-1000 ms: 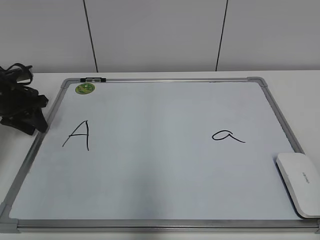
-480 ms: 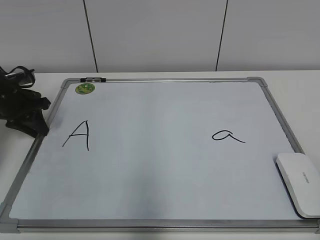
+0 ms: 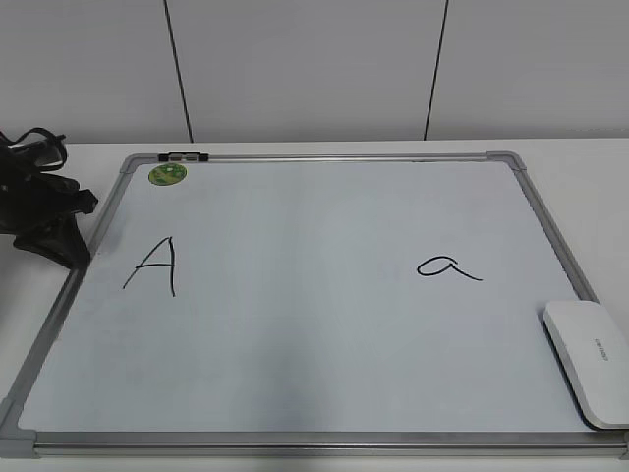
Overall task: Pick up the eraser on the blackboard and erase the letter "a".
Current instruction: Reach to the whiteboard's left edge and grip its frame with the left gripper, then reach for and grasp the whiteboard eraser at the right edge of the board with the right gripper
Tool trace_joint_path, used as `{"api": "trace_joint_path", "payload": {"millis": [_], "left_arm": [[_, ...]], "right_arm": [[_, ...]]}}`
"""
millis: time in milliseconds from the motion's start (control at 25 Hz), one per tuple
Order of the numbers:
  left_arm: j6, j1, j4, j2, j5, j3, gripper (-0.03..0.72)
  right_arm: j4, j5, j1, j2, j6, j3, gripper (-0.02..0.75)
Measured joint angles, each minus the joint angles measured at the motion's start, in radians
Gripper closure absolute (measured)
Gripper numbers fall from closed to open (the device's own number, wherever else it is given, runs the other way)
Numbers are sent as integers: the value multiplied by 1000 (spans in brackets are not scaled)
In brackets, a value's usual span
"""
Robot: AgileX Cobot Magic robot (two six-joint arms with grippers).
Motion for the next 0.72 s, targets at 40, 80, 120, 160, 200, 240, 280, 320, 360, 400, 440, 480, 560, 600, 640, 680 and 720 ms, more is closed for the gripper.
{"api": "trace_joint_path", "payload": {"millis": [40, 80, 120, 160, 200, 240, 280, 320, 360, 400, 440, 480, 560, 600, 640, 680, 720], "left_arm": [[0, 0, 0, 0, 0, 0, 656], [0, 0, 0, 0, 0, 0, 656], [0, 0, 0, 0, 0, 0, 656], [0, 0, 0, 0, 0, 0, 656], [0, 0, 0, 0, 0, 0, 656], [0, 0, 0, 0, 2, 0, 656], [0, 0, 0, 0, 2, 0, 656], [0, 0, 0, 0, 2, 0, 656], [0, 0, 0, 0, 2, 0, 656], [0, 0, 0, 0, 2, 0, 656], [0, 0, 0, 0, 2, 0, 656], [0, 0, 0, 0, 2, 0, 656], [0, 0, 0, 0, 2, 0, 656], [0, 0, 0, 0, 2, 0, 656], [0, 0, 0, 0, 2, 0, 656], [0, 0, 0, 0, 4, 0, 656], [0, 0, 0, 0, 4, 0, 656]], "right_arm": [[0, 0, 0, 0, 0, 0, 151], [0, 0, 0, 0, 0, 0, 151], [0, 0, 0, 0, 0, 0, 151], [0, 0, 0, 0, 0, 0, 151], [0, 0, 0, 0, 0, 0, 151], [0, 0, 0, 0, 0, 0, 151], [0, 0, 0, 0, 0, 0, 151], [0, 0, 0, 0, 0, 0, 151], [0, 0, 0, 0, 0, 0, 151], [0, 0, 0, 0, 0, 0, 151], [0, -2, 0, 0, 0, -2, 151], [0, -2, 0, 0, 0, -5, 151], [0, -4, 0, 12, 0, -27, 151], [0, -6, 0, 32, 0, -41, 151], [0, -6, 0, 65, 0, -59, 151], [0, -8, 0, 99, -7, -74, 151], [0, -8, 0, 152, -7, -101, 151]]}}
